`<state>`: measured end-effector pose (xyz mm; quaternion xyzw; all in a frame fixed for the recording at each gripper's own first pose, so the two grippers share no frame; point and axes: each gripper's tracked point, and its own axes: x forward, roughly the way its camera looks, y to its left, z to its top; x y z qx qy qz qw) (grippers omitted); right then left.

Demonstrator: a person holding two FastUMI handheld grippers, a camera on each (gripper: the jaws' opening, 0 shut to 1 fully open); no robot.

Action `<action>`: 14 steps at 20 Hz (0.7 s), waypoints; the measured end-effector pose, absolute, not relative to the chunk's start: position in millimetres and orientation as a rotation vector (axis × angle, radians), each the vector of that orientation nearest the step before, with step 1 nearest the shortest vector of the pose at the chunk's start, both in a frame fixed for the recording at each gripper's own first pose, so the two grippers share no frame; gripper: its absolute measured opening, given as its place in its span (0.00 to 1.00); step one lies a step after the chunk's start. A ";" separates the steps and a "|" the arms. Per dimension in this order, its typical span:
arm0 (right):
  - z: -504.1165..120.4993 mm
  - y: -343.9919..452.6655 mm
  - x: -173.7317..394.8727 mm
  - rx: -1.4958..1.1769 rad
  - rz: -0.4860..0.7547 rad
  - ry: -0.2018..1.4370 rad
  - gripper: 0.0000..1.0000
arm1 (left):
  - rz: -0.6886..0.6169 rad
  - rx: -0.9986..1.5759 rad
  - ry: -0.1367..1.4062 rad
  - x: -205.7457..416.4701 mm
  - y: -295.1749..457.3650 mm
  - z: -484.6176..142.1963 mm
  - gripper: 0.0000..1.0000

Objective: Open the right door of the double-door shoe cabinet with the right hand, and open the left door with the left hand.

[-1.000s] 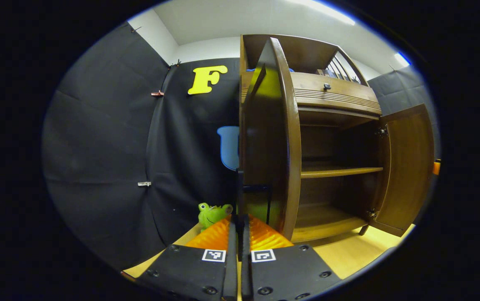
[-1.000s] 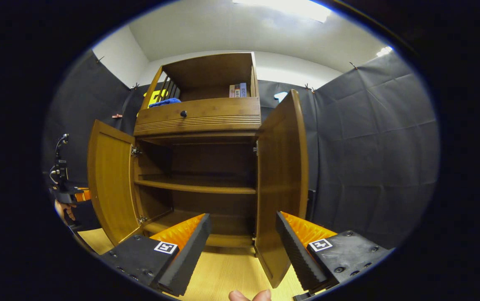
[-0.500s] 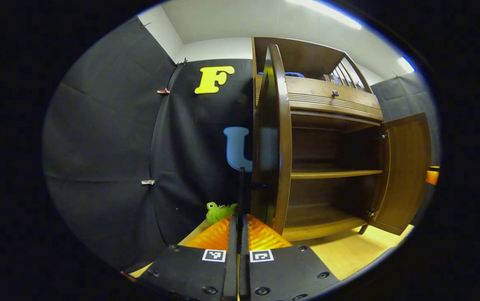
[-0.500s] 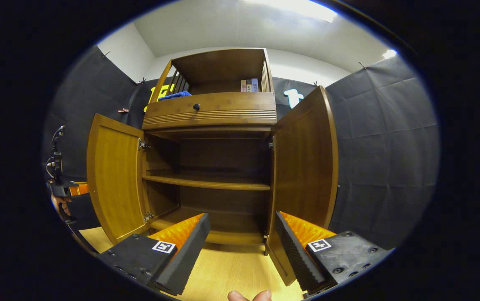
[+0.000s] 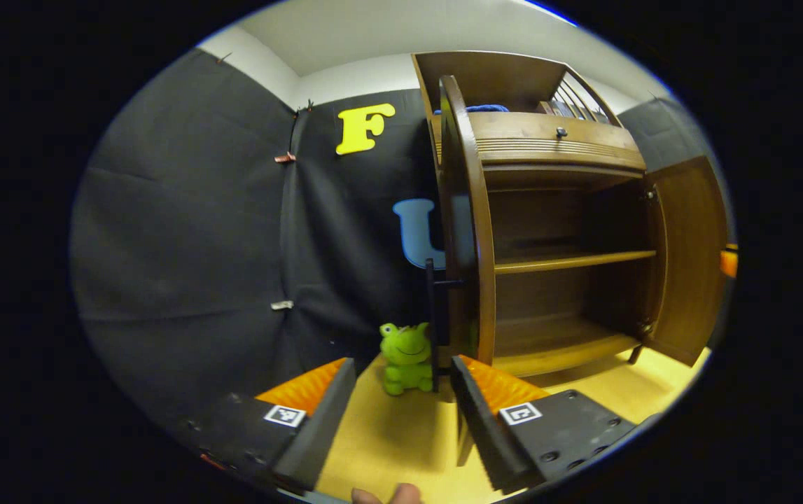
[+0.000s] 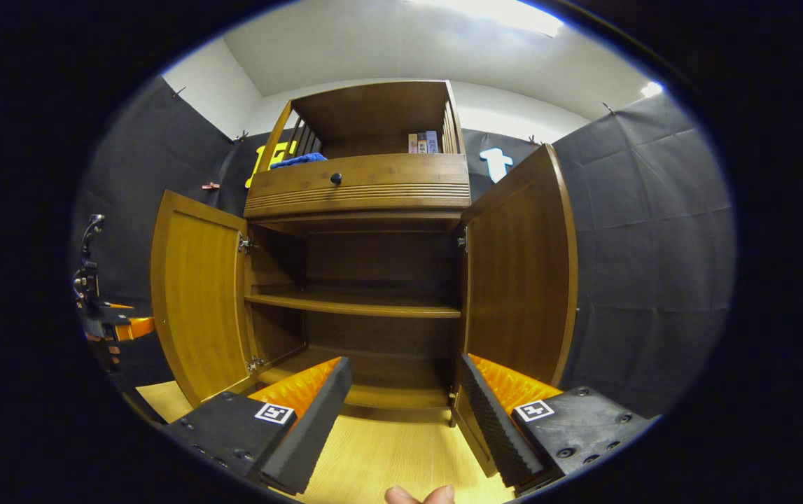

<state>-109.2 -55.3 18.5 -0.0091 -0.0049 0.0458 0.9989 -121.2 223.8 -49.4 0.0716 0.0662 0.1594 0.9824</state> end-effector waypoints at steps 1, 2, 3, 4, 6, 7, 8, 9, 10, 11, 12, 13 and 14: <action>18.2 -53.8 -107.3 -0.022 0.092 -0.009 1.00 | 0.322 0.147 0.127 -126.1 220.0 -46.0 0.93; 18.0 -52.7 -105.6 -0.025 0.091 -0.010 0.99 | 0.318 0.135 0.118 -130.0 215.7 -42.3 1.00; 18.5 -51.3 -104.5 -0.026 0.092 -0.009 0.98 | 0.307 0.113 0.107 -133.8 210.7 -36.2 0.98; 18.9 -49.3 -103.3 -0.024 0.093 -0.009 0.98 | 0.287 0.092 0.094 -136.4 203.4 -30.3 0.98; 20.1 -45.4 -100.2 -0.018 0.093 -0.008 0.98 | 0.245 0.057 0.064 -140.5 182.9 -16.4 1.00; 21.5 -42.8 -98.6 -0.016 0.095 -0.009 0.98 | 0.227 0.038 0.052 -140.9 171.3 -8.7 1.00; 23.7 -39.7 -97.0 -0.018 0.097 -0.012 0.98 | 0.204 0.022 0.046 -139.1 160.0 -4.4 1.00; 27.0 -37.5 -95.9 -0.026 0.098 -0.019 0.98 | 0.180 0.008 0.043 -137.8 147.4 -0.2 1.00; 30.8 -36.0 -94.5 -0.034 0.096 -0.029 0.98 | 0.159 0.001 0.042 -134.5 135.7 2.4 0.98; 32.9 -35.3 -92.3 -0.039 0.092 -0.037 1.00 | 0.145 0.001 0.042 -131.2 125.8 4.7 1.00; 34.5 -34.3 -89.7 -0.038 0.089 -0.041 0.98 | 0.135 0.006 0.039 -127.8 117.3 6.3 1.00; 34.4 -30.4 -87.0 -0.032 0.091 -0.040 0.98 | 0.123 0.011 0.032 -124.9 108.0 9.2 1.00; 34.0 -26.4 -85.3 -0.022 0.095 -0.037 0.99 | 0.114 0.012 0.024 -121.5 98.4 10.4 0.98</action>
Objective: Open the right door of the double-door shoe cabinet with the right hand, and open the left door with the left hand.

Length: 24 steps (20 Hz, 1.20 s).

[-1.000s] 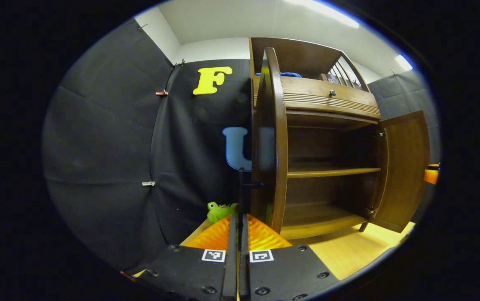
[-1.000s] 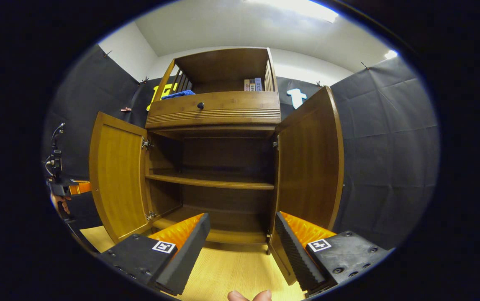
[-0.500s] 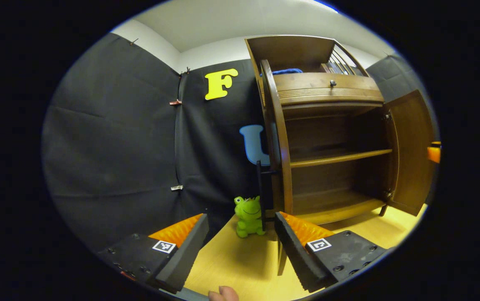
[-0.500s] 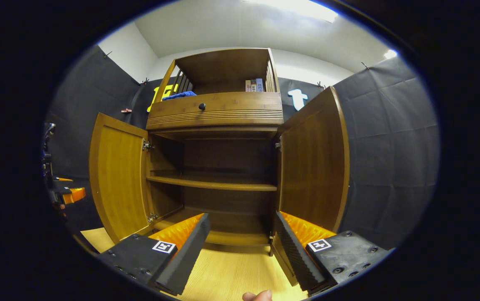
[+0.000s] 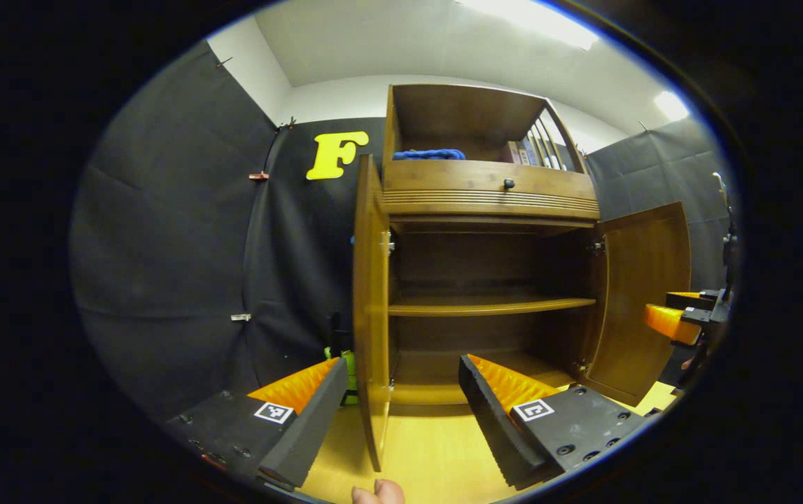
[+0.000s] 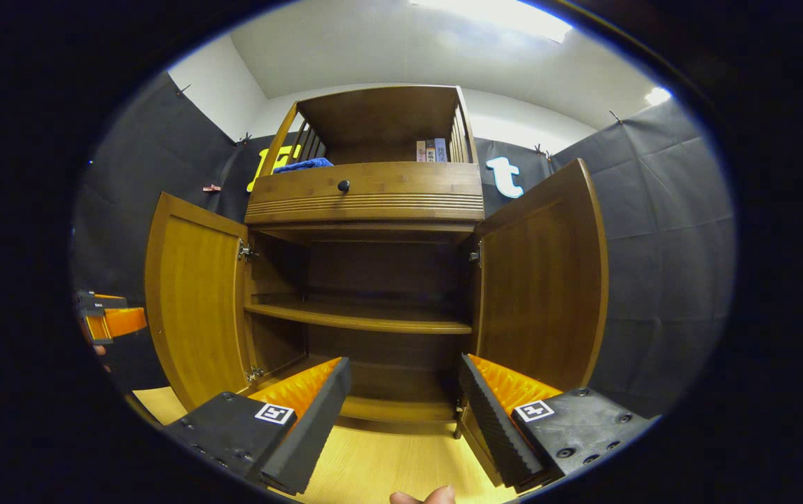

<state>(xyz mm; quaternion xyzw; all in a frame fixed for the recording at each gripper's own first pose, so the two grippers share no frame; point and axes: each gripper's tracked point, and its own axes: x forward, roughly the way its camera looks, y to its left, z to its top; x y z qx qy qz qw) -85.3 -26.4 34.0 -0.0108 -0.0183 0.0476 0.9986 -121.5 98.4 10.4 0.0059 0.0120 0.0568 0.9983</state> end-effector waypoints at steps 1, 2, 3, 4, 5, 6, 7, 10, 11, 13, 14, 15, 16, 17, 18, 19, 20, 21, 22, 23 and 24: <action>32.9 -22.2 -83.4 -0.013 0.100 -0.035 0.99 | 0.100 0.009 0.021 -118.9 90.4 11.3 0.98; 31.9 -18.3 -81.8 -0.009 0.102 -0.032 0.99 | 0.090 0.002 0.022 -116.5 83.3 9.7 1.00; 32.1 -15.3 -80.2 -0.008 0.105 -0.031 0.99 | 0.076 -0.003 0.025 -114.1 75.6 9.4 1.00; 31.3 -12.9 -79.4 -0.008 0.103 -0.030 0.98 | 0.064 -0.006 0.024 -111.9 68.2 9.2 0.98; 30.0 -11.8 -78.9 -0.005 0.102 -0.027 1.00 | 0.050 -0.007 0.024 -109.4 60.9 9.2 1.00; 30.0 -11.0 -78.4 0.004 0.099 -0.027 0.98 | 0.033 -0.011 0.020 -106.0 52.1 9.3 1.00; 30.5 -10.6 -78.1 0.016 0.095 -0.028 1.00 | 0.016 -0.017 0.014 -104.5 43.9 10.8 0.98; 31.8 -8.0 -75.2 0.042 0.092 -0.028 1.00 | -0.023 -0.031 0.001 -102.4 24.1 12.6 0.98; 32.6 -9.0 -75.9 0.039 0.088 -0.032 0.98 | -0.027 -0.031 -0.004 -100.6 20.9 13.8 1.00; 34.1 -11.9 -74.2 0.025 0.078 -0.039 1.00 | -0.030 -0.031 -0.009 -97.9 16.8 15.1 1.00; 35.2 -12.6 -73.3 0.025 0.078 -0.041 1.00 | -0.035 -0.035 -0.011 -96.1 13.8 16.0 0.98; 35.0 -14.2 -73.5 0.026 0.075 -0.040 1.00 | -0.042 -0.042 -0.010 -95.3 10.6 15.9 0.98; 35.6 -15.6 -73.4 0.030 0.072 -0.041 1.00 | -0.047 -0.046 -0.012 -94.6 7.5 15.7 1.00; 36.2 -17.3 -72.9 0.034 0.068 -0.043 1.00 | -0.050 -0.044 -0.012 -93.0 5.4 15.1 1.00; 37.2 -18.2 -73.2 0.037 0.064 -0.045 1.00 | -0.051 -0.039 -0.012 -91.9 3.8 14.6 1.00; 38.2 -18.1 -73.7 0.037 0.064 -0.048 0.98 | -0.051 -0.034 -0.011 -89.4 2.0 13.4 1.00; 38.1 -17.8 -73.3 0.034 0.064 -0.050 0.98 | -0.051 -0.032 -0.011 -87.9 0.3 12.5 1.00; 37.1 -16.6 -73.5 0.029 0.068 -0.047 0.98 | -0.051 -0.031 -0.011 -86.8 -1.0 12.5 1.00; 35.2 -15.7 -73.2 0.025 0.071 -0.045 0.98 | -0.055 -0.033 -0.010 -85.9 -2.8 12.4 1.00; 34.6 -15.5 -72.8 0.023 0.073 -0.044 0.98 | -0.060 -0.034 -0.008 -86.3 -5.2 12.7 1.00; 33.6 -16.0 -72.4 0.023 0.074 -0.042 0.98 | -0.061 -0.034 -0.009 -86.2 -6.2 13.4 1.00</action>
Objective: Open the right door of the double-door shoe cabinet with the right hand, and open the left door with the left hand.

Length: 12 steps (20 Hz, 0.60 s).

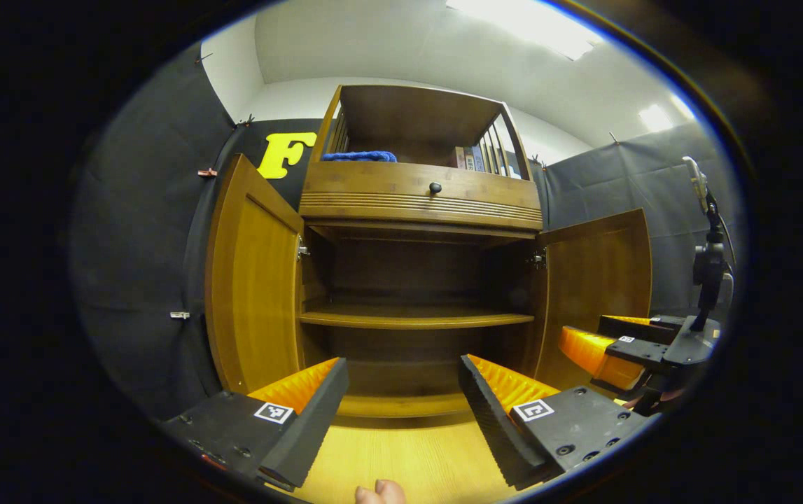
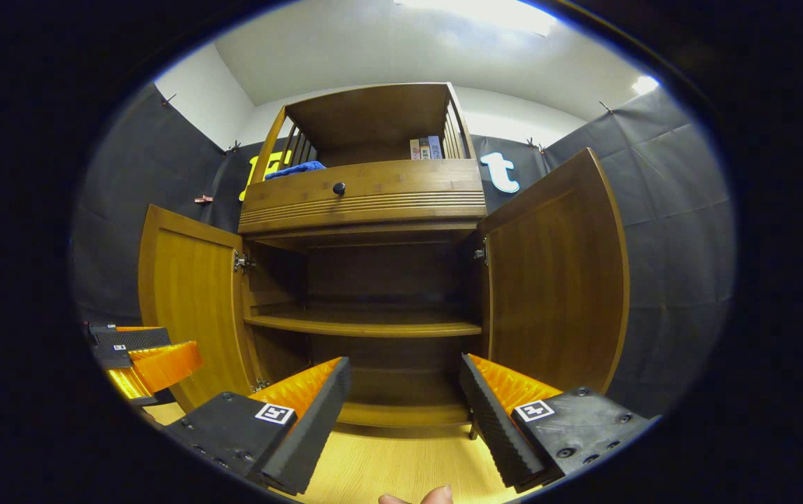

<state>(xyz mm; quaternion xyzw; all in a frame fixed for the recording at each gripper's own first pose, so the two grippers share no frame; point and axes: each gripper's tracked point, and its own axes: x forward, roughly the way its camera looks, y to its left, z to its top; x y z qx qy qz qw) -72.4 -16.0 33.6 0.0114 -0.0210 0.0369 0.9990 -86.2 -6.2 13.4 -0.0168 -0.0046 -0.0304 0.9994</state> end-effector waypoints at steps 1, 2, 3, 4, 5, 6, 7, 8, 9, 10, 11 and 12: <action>32.3 -15.3 -72.3 0.025 0.075 -0.039 0.98 | -0.063 -0.031 -0.009 -85.0 -6.4 13.1 1.00; 31.2 -14.3 -71.7 0.027 0.078 -0.037 0.98 | -0.062 -0.028 -0.007 -84.2 -6.4 12.0 1.00; 31.1 -12.6 -70.8 0.028 0.081 -0.036 0.98 | -0.060 -0.026 -0.008 -83.2 -6.8 12.0 1.00; 30.5 -11.9 -70.6 0.027 0.082 -0.035 0.98 | -0.061 -0.025 -0.007 -81.7 -7.8 11.5 1.00; 29.8 -11.9 -69.6 0.026 0.082 -0.033 0.98 | -0.064 -0.025 -0.004 -80.3 -8.6 10.1 1.00; 29.7 -11.7 -68.9 0.025 0.084 -0.033 0.98 | -0.069 -0.024 0.000 -78.7 -10.1 9.2 1.00; 29.9 -11.5 -68.9 0.024 0.085 -0.034 0.98 | -0.072 -0.022 0.002 -77.1 -11.2 7.2 1.00; 29.8 -11.7 -68.7 0.024 0.084 -0.035 0.98 | -0.071 -0.019 0.002 -76.2 -11.3 6.8 1.00; 30.4 -12.2 -68.9 0.025 0.083 -0.037 0.98 | -0.068 -0.016 0.000 -75.6 -10.9 7.6 1.00; 31.2 -12.3 -68.3 0.024 0.083 -0.038 0.98 | -0.066 -0.014 0.001 -74.7 -10.3 6.6 1.00; 31.4 -12.7 -68.4 0.023 0.083 -0.040 0.98 | -0.061 -0.018 -0.003 -75.2 -9.4 7.2 1.00; 33.0 -13.2 -67.9 0.023 0.083 -0.044 0.98 | -0.056 -0.024 -0.011 -74.7 -8.7 9.4 1.00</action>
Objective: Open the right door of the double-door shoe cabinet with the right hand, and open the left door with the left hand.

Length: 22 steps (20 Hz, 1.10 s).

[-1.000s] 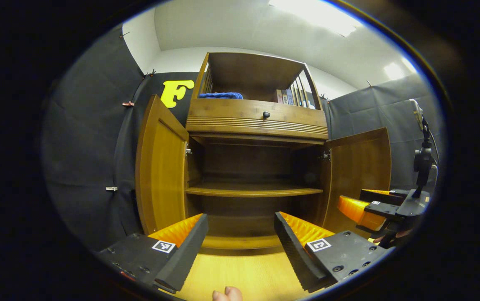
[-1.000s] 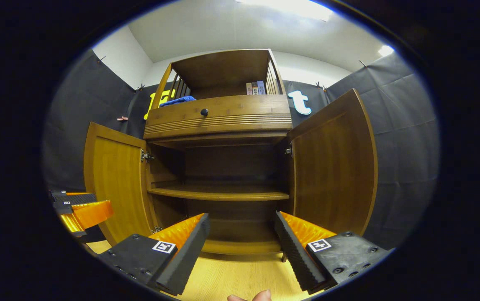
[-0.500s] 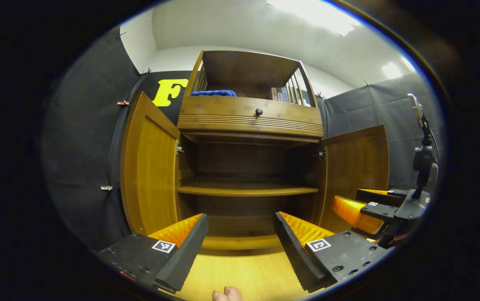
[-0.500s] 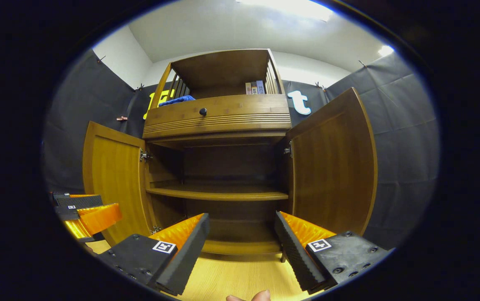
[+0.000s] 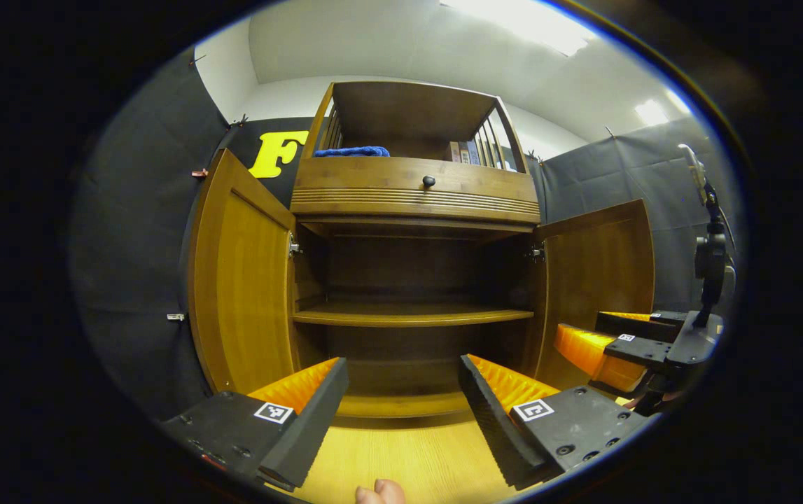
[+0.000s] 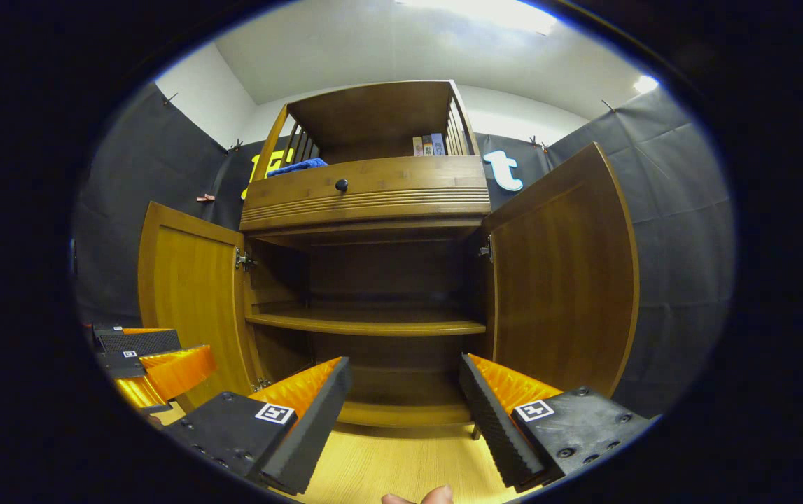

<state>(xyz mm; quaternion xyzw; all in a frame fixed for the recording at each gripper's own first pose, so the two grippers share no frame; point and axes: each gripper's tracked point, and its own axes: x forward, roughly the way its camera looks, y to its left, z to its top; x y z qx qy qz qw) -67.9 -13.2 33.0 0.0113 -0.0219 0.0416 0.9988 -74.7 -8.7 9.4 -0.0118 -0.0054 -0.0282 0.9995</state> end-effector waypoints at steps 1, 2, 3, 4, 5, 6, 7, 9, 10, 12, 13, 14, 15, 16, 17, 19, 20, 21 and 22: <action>33.6 -13.7 -68.4 0.023 0.083 -0.047 0.98 | -0.057 -0.030 -0.014 -73.9 -9.5 10.2 1.00; 33.4 -14.1 -68.3 0.024 0.082 -0.048 0.98 | -0.061 -0.035 -0.014 -73.3 -11.4 10.0 1.00; 33.0 -14.7 -67.5 0.026 0.083 -0.048 0.98 | -0.063 -0.037 -0.016 -73.9 -12.4 11.1 1.00; 33.1 -15.6 -67.2 0.027 0.082 -0.047 0.98 | -0.063 -0.036 -0.018 -73.2 -12.5 11.7 0.98; 32.8 -16.4 -68.2 0.027 0.082 -0.046 0.98 | -0.064 -0.035 -0.019 -73.8 -13.2 12.4 1.00; 32.7 -17.6 -68.5 0.026 0.080 -0.047 0.98 | -0.068 -0.034 -0.020 -74.5 -15.0 12.9 1.00; 32.7 -18.8 -68.0 0.023 0.079 -0.047 0.98 | -0.072 -0.032 -0.019 -73.7 -17.1 12.0 1.00; 31.7 -19.4 -67.9 0.024 0.080 -0.045 0.98 | -0.072 -0.028 -0.014 -73.9 -18.0 9.9 0.98; 31.4 -18.6 -68.0 0.026 0.084 -0.043 0.95 | -0.072 -0.027 -0.015 -73.8 -19.3 9.6 0.98; 31.4 -18.5 -68.2 0.029 0.085 -0.045 0.95 | -0.076 -0.026 -0.025 -74.4 -21.1 12.3 1.00; 31.9 -17.2 -68.4 0.028 0.086 -0.045 0.98 | -0.080 -0.027 -0.026 -74.0 -22.5 12.5 1.00; 31.5 -16.2 -68.2 0.027 0.090 -0.044 0.95 | -0.083 -0.028 -0.024 -73.5 -23.2 11.4 1.00; 31.2 -14.9 -68.6 0.027 0.093 -0.043 0.95 | -0.083 -0.028 -0.021 -73.6 -23.3 10.7 1.00; 31.3 -14.5 -68.5 0.029 0.094 -0.045 0.98 | -0.080 -0.029 -0.020 -73.5 -22.5 10.4 1.00; 31.2 -13.6 -68.9 0.030 0.097 -0.044 0.95 | -0.078 -0.029 -0.020 -73.6 -22.6 11.0 0.98; 31.2 -12.4 -69.1 0.030 0.100 -0.042 0.95 | -0.082 -0.027 -0.016 -72.5 -23.8 10.3 1.00; 32.0 -11.7 -69.8 0.029 0.101 -0.043 0.98 | -0.080 -0.025 -0.015 -72.1 -23.5 9.2 1.00; 31.5 -12.2 -69.9 0.029 0.101 -0.043 0.95 | -0.080 -0.023 -0.014 -71.9 -23.6 9.8 0.98; 31.8 -11.6 -70.3 0.029 0.104 -0.044 0.95 | -0.079 -0.023 -0.015 -71.6 -23.7 9.6 1.00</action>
